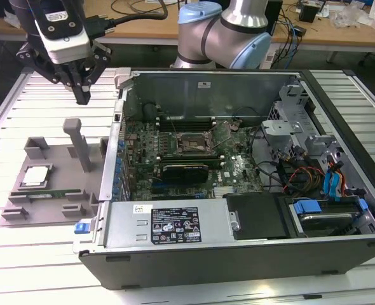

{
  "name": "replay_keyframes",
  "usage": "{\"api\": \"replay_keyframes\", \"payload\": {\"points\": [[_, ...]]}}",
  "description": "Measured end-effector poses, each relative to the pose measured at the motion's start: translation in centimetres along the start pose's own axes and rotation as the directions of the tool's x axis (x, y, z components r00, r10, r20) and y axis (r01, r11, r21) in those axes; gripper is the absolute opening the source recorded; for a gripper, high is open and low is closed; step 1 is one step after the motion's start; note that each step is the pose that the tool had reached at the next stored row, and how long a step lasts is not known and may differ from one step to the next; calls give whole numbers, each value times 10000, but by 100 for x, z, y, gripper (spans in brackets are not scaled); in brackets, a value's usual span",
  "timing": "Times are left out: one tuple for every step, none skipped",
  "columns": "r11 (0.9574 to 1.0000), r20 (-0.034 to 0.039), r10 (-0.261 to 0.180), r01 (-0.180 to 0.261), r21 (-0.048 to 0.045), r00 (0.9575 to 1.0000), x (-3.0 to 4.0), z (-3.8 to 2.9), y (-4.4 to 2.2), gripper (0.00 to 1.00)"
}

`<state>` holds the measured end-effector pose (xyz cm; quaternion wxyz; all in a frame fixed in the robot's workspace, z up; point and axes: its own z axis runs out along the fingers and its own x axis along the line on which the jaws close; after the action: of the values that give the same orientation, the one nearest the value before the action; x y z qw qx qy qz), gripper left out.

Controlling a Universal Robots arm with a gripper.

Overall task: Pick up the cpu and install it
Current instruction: 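Reach for the cpu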

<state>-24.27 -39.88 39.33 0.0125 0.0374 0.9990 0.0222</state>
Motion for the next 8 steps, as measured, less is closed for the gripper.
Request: {"api": "replay_keyframes", "payload": {"points": [[10000, 0, 0, 0, 0, 10000, 18, 0, -1, 11], [10000, 0, 0, 0, 0, 10000, 35, -1, -3, 11], [10000, 0, 0, 0, 0, 10000, 49, -1, -4, 11], [10000, -1, -1, 1, 0, 10000, 59, -2, -5, 11], [10000, 0, -1, 1, 0, 10000, 81, -2, -6, 11], [10000, 0, 0, 0, 0, 10000, 91, -2, -7, 11], [10000, 0, 0, 0, 0, 10000, 104, -2, -8, 11], [10000, 0, 0, 0, 0, 10000, 123, -3, -9, 11]]}}
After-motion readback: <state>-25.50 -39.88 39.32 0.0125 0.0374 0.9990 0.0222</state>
